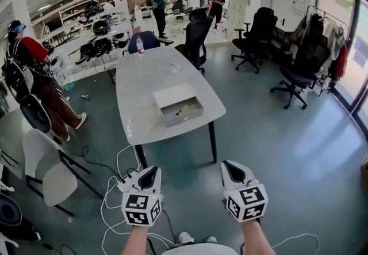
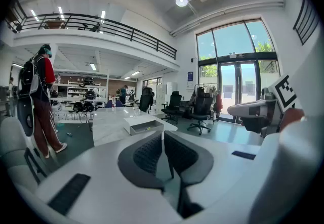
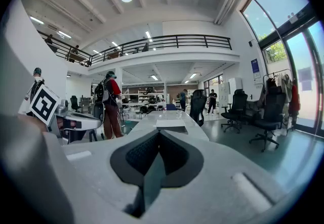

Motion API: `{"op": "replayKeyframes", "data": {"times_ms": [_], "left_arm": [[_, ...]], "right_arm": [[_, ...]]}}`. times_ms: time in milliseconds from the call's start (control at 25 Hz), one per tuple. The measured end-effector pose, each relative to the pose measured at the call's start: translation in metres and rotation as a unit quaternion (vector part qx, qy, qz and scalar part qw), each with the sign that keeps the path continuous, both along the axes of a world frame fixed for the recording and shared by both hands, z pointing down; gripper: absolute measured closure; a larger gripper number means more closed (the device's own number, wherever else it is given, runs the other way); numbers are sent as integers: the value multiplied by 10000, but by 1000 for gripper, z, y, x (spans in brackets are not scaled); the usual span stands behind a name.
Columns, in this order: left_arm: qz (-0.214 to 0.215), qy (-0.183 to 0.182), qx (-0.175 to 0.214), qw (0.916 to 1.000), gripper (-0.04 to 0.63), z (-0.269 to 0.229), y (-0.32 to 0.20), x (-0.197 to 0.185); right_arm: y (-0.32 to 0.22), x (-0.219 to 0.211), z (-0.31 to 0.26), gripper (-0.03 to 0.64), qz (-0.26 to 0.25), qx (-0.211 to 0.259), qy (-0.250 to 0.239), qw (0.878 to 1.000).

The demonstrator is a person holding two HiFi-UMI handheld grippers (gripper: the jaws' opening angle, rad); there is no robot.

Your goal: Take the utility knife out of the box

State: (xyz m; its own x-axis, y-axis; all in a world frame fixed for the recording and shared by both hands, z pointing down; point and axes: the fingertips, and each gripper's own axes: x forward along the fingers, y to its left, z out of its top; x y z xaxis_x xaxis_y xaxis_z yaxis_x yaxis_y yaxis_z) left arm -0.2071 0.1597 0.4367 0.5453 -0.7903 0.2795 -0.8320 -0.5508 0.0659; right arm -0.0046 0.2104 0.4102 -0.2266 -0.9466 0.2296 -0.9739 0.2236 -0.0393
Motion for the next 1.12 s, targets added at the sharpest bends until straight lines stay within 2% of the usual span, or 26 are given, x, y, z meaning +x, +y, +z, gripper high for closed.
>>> {"op": "replayKeyframes", "data": {"times_ms": [800, 880, 1000, 1120], "left_arm": [[289, 188, -2, 9994, 569, 11, -47, 16], [306, 164, -7, 9994, 556, 12, -55, 20], [361, 100, -25, 9993, 500, 13, -69, 28], [337, 69, -33, 9994, 485, 14, -84, 34]], "right_arm": [[-37, 1, 10, 612, 122, -72, 27, 9999], [-45, 4, 11, 612, 122, -61, 3, 9999], [-60, 9, 13, 612, 92, -54, -43, 9999], [-78, 15, 16, 612, 34, -61, -79, 9999]]}}
